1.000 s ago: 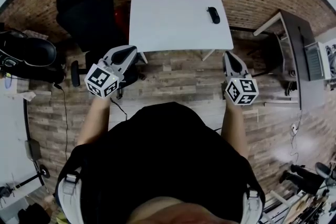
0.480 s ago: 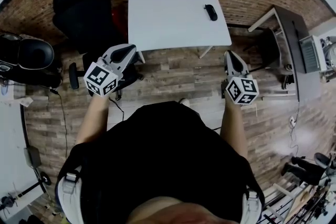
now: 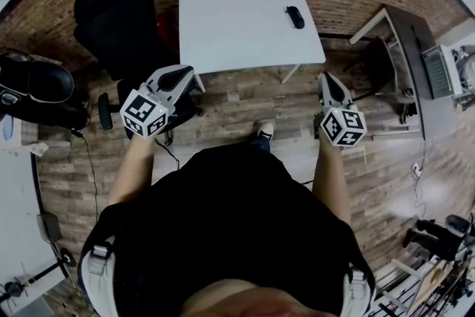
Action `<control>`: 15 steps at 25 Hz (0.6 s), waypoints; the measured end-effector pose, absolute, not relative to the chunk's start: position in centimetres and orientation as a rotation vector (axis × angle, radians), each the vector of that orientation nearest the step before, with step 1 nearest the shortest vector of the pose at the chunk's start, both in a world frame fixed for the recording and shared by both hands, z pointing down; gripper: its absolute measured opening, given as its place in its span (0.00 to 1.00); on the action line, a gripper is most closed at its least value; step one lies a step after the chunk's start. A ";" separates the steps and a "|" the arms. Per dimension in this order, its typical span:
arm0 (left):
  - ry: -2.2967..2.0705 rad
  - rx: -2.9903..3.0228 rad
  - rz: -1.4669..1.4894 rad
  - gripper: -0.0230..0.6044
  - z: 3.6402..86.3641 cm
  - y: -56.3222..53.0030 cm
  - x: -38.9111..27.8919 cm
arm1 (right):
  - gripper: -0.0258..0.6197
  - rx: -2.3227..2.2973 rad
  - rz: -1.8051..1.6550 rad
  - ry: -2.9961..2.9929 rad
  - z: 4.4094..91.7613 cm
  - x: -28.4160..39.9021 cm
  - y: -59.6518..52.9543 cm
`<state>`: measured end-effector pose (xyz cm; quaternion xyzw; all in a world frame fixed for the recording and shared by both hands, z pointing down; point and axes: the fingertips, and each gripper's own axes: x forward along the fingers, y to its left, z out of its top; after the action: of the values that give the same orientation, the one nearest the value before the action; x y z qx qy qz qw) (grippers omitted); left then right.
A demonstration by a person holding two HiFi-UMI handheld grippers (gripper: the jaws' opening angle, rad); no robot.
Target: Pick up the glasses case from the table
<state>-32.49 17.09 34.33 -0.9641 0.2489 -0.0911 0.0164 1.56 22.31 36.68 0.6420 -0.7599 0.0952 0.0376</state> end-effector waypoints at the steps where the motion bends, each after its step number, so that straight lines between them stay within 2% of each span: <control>1: 0.776 -2.996 -0.286 0.05 34.3 17.2 -32.3 | 0.06 1.971 0.291 -2.332 36.7 1.8 22.4; 15: 0.786 -2.985 -0.324 0.05 34.3 15.1 -29.0 | 0.06 1.950 0.286 -2.352 37.3 5.1 19.5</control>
<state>-28.98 15.10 34.27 -0.9615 0.2533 -0.1045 0.0190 5.10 19.52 37.27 0.6349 -0.7661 0.0931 0.0366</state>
